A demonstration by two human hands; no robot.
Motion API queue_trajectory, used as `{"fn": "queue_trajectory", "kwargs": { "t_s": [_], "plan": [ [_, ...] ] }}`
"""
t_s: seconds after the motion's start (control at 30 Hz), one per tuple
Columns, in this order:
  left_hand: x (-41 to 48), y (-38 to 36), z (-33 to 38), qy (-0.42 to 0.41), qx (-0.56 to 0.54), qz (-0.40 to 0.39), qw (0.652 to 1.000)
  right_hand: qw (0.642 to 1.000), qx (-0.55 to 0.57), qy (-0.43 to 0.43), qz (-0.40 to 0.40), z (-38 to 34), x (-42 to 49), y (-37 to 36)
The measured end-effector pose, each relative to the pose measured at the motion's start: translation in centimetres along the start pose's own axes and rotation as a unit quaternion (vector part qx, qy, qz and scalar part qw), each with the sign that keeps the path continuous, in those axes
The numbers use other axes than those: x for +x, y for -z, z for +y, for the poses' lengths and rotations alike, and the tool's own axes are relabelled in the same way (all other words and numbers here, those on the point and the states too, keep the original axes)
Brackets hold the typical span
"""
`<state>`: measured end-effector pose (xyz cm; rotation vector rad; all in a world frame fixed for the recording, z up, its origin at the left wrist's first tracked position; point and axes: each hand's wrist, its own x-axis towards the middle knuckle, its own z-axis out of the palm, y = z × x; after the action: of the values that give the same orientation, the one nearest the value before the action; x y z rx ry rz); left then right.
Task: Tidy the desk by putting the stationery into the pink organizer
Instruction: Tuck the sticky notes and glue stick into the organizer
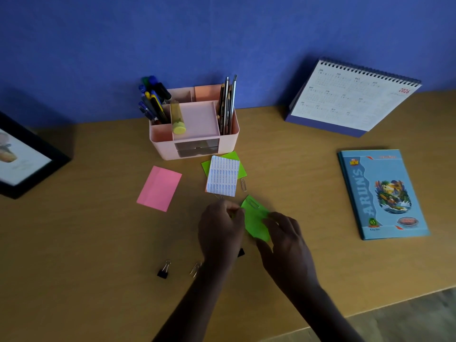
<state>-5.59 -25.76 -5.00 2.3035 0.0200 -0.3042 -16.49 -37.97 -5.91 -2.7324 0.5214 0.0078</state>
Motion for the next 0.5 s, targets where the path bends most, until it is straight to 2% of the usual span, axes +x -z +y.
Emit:
{"fn": "queue_trajectory", "kwargs": {
  "t_s": [0.17, 0.27, 0.43, 0.5],
  "plan": [
    [0.3, 0.3, -0.1, 0.033, -0.090, -0.011, 0.995, 0.999, -0.016, 0.027, -0.012, 0.2, -0.8, 0.4],
    [0.4, 0.1, -0.1, 0.087, -0.146, -0.040, 0.985, 0.998, -0.035, 0.042, -0.008, 0.1, -0.9, 0.4],
    [0.7, 0.5, 0.9, 0.191, -0.292, -0.073, 0.934, 0.997, -0.045, 0.060, 0.020, -0.2, -1.3, 0.7],
    [0.8, 0.8, 1.1, 0.212, -0.319, -0.092, 0.919, 0.997, -0.031, 0.058, 0.041, -0.2, -1.6, 1.0]
  ]
}}
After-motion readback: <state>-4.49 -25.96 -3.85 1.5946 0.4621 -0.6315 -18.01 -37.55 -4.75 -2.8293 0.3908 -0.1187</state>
